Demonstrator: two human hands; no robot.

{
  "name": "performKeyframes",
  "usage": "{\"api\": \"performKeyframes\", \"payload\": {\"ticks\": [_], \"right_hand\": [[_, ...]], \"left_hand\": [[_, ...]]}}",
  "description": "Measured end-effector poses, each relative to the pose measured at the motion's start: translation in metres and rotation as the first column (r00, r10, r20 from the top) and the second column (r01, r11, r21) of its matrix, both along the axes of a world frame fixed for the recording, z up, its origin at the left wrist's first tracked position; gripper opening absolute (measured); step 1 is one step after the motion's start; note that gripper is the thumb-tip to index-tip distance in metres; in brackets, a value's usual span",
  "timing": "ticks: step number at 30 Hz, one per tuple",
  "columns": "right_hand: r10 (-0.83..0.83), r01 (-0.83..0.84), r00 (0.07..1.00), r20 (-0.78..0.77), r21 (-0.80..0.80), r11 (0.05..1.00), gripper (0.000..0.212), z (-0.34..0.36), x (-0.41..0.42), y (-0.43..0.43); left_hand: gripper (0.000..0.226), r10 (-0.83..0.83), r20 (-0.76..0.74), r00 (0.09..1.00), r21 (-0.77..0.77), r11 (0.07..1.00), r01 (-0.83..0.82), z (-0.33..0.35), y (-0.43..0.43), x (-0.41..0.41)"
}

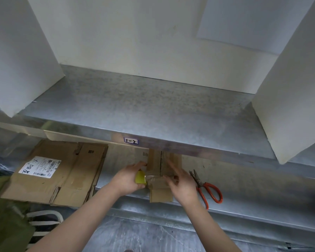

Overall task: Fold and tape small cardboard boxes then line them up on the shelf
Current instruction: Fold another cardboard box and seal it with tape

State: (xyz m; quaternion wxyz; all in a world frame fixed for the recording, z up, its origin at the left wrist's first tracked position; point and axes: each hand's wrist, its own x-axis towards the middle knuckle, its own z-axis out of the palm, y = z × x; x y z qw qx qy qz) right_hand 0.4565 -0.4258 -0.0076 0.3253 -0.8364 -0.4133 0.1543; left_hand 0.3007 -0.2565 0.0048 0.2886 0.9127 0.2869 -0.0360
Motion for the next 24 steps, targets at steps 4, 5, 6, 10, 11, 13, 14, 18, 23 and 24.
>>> {"api": "performKeyframes", "payload": {"ticks": [4,5,6,10,11,13,14,18,23,24], "right_hand": [[-0.072,0.092,0.966,-0.249,0.072,0.993,0.047,-0.008,0.003,-0.002],[-0.084,0.118,0.939,-0.333,0.082,0.99,0.046,-0.008,0.004,-0.002],[-0.089,0.139,0.907,-0.412,0.091,0.986,0.045,-0.007,0.005,0.0],[-0.105,0.169,0.845,-0.524,0.075,0.983,0.045,-0.005,0.011,0.006],[-0.103,0.163,0.846,-0.523,0.069,0.984,0.045,-0.004,0.013,0.007],[-0.103,0.156,0.852,-0.514,0.059,0.986,0.045,-0.004,0.012,0.006],[-0.106,0.159,0.853,-0.511,0.061,0.985,0.044,-0.004,0.012,0.006],[-0.107,0.162,0.854,-0.509,0.065,0.985,0.042,-0.001,0.009,0.003],[-0.113,0.16,0.87,-0.48,0.057,0.985,0.042,0.004,0.006,0.005],[-0.116,0.166,0.863,-0.492,0.061,0.984,0.042,0.004,0.005,0.006]], "left_hand": [[0.072,0.02,0.039,0.999,-0.068,0.998,-0.018,0.008,0.007,-0.01],[0.072,0.039,0.056,0.998,-0.104,0.994,-0.033,0.011,0.01,-0.013],[0.072,0.058,0.073,0.996,-0.146,0.988,-0.047,0.014,0.013,-0.016],[0.067,0.049,0.055,0.997,-0.202,0.979,-0.037,0.02,0.022,-0.026],[0.066,0.039,0.038,0.998,-0.168,0.985,-0.032,0.02,0.022,-0.025],[0.063,0.025,0.003,1.0,-0.077,0.997,-0.025,0.018,0.023,-0.021],[0.061,0.018,-0.018,1.0,-0.021,1.0,-0.018,0.018,0.023,-0.018],[0.058,-0.03,-0.15,0.988,0.202,0.978,0.06,0.016,0.023,-0.012],[0.054,-0.029,-0.259,0.965,0.366,0.922,0.126,0.012,0.019,-0.006],[0.051,-0.023,-0.28,0.96,0.412,0.9,0.142,0.011,0.017,-0.005]]}}
